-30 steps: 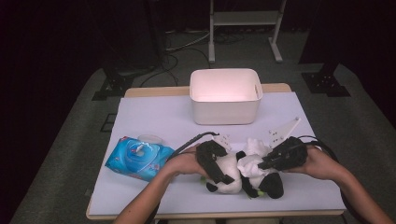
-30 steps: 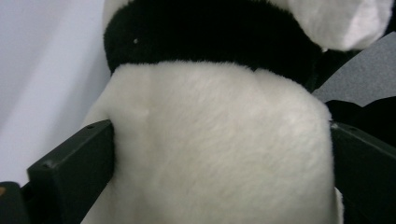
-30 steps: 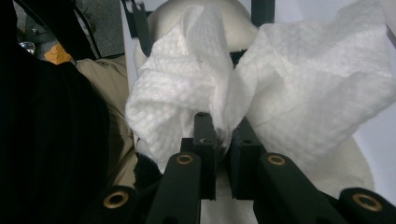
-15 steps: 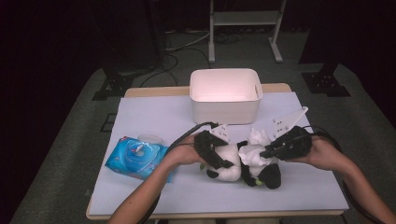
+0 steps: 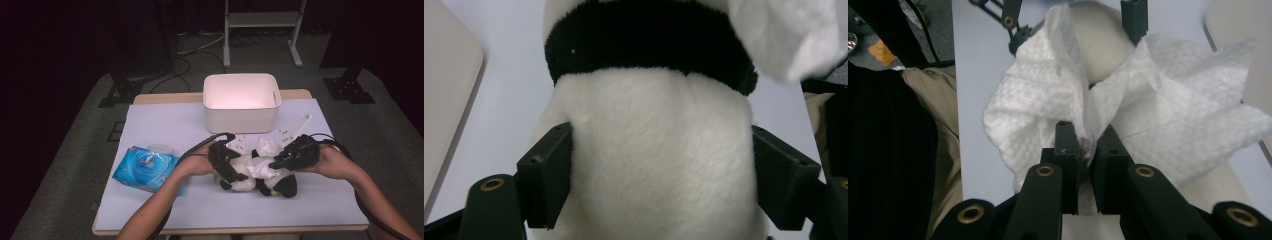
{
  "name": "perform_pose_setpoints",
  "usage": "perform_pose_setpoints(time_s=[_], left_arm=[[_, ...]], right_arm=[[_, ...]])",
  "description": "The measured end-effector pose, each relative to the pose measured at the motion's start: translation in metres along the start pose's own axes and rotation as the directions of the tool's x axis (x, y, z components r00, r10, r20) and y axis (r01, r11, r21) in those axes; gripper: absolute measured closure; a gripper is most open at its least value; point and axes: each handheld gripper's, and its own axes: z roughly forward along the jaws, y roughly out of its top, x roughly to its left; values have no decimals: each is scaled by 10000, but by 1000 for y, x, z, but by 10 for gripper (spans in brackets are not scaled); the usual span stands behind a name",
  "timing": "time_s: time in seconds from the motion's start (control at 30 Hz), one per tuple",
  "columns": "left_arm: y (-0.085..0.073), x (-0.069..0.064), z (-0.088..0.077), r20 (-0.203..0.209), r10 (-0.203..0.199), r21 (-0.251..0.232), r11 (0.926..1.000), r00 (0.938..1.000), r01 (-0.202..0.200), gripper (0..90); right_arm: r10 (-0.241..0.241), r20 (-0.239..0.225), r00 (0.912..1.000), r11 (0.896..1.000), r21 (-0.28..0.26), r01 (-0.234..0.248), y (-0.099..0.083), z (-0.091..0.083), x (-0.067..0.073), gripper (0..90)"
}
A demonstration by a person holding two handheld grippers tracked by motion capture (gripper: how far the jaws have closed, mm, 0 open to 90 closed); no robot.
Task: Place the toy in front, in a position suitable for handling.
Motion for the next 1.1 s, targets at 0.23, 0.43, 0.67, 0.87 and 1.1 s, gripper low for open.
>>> perform_pose_setpoints(time_s=[0.23,0.43,0.67,0.87,1.1], left_arm=[[-6,-4,0,27,-204,-374,9991,9998,205,190],[-10,-5,-1,26,-295,-632,9976,9996,296,190],[-11,-5,-1,72,-448,-818,9956,9990,453,180],[-9,-5,-2,238,-454,-780,9958,9987,471,122],[-9,-5,-12,486,-756,-943,9923,9960,799,105]], right_arm=[[-84,-190,9998,9998,167,87,12,12,-4,821],[209,-6,9998,9997,128,-209,-1,-4,-7,820],[928,296,9952,9957,-42,-927,-27,-24,-14,819],[1193,-96,9928,9929,1,-1193,-41,-16,-10,821],[1089,-219,9938,9939,204,-1085,-50,-11,1,821]])
